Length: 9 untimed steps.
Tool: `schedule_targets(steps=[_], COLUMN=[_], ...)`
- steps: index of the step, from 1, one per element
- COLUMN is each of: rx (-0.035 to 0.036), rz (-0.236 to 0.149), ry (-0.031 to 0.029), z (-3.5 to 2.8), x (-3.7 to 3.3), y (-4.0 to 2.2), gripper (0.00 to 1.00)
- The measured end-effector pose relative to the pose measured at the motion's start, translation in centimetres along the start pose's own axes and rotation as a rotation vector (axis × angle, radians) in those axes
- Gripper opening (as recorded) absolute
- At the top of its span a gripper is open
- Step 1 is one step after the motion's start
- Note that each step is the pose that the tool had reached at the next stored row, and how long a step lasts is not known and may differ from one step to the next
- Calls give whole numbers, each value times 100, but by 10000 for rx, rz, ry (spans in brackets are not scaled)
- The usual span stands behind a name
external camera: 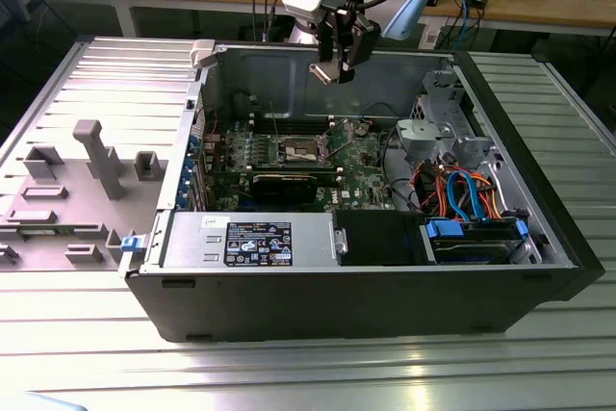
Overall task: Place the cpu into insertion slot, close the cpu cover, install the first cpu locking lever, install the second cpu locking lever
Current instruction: 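Place the cpu into insertion slot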
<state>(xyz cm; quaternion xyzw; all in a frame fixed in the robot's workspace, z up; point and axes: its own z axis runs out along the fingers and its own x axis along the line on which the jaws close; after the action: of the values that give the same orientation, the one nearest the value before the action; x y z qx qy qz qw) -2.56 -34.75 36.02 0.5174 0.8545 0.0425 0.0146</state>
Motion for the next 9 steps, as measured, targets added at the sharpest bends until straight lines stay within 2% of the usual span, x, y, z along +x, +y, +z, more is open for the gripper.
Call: schedule_targets(steps=[5, 9], rx=[0, -3], rz=[6, 156], ry=[-1, -13], z=[0, 1], x=[0, 0], y=[0, 0], gripper=[55, 55])
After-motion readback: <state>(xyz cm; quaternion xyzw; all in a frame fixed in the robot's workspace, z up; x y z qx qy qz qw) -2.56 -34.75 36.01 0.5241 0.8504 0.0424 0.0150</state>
